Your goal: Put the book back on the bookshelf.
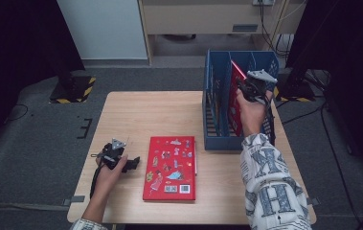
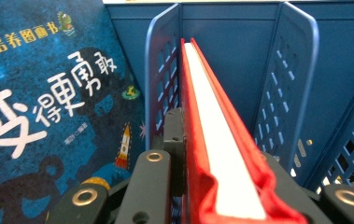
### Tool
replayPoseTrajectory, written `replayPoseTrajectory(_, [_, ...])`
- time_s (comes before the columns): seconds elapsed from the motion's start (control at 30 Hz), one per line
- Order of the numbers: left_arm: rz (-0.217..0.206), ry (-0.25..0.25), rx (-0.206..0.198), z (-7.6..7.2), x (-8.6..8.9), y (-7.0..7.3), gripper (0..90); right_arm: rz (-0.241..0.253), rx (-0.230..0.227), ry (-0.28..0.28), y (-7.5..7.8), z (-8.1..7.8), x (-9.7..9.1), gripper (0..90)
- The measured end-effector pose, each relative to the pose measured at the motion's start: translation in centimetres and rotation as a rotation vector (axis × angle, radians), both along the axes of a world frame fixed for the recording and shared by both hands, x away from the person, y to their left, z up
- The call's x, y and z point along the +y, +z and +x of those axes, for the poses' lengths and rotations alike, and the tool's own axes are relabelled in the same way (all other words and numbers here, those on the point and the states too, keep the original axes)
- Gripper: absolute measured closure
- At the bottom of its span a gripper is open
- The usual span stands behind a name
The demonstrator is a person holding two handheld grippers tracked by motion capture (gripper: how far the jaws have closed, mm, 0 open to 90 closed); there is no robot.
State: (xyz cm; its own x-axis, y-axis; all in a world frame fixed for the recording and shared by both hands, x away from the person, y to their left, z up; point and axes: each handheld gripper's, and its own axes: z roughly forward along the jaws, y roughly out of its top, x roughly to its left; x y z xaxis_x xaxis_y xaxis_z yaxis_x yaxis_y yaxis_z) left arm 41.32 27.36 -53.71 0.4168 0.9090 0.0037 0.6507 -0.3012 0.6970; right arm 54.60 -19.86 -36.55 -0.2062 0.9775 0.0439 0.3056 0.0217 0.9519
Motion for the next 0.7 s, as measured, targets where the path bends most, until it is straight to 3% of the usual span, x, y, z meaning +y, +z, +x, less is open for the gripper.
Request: replayPoseTrajectory(0.7, [0.003,0.0,0.001,0.1,-0.1,0.0,0.0,-0.03,0.071,0.004,-0.3,-1.9,0.2,78.6])
